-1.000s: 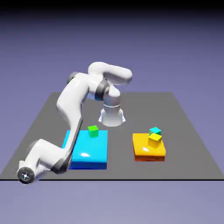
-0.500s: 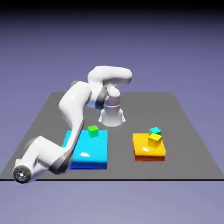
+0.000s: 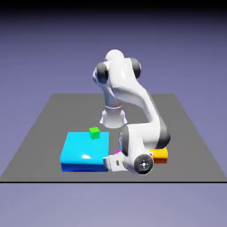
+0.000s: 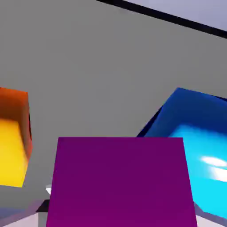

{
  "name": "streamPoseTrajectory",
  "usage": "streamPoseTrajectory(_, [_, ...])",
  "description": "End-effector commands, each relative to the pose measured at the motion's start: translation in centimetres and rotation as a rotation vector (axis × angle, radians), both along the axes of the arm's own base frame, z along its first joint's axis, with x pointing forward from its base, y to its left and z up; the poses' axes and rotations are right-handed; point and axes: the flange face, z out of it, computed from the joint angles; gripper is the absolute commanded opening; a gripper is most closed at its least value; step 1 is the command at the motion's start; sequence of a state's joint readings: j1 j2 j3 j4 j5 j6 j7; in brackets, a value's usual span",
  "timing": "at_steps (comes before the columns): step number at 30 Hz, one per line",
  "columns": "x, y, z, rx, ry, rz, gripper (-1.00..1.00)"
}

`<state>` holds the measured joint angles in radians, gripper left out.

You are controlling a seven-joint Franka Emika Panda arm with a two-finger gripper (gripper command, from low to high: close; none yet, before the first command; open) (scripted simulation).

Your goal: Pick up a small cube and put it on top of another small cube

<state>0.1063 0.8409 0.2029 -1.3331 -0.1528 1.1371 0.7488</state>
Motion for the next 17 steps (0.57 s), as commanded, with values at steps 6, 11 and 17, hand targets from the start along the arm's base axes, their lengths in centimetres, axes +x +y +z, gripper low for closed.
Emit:
streamPoseTrajectory(6, [-9.9, 14.0, 3.7, -0.049, -0.008, 0.186, -1.00])
streamPoseTrajectory(11, [-12.9, 14.2, 1.8, -0.056, -0.011, 0.206, -1.00])
streamPoseTrajectory(17, [-14.8, 13.0, -0.4, -0.056, -0.011, 0.205, 1.00])
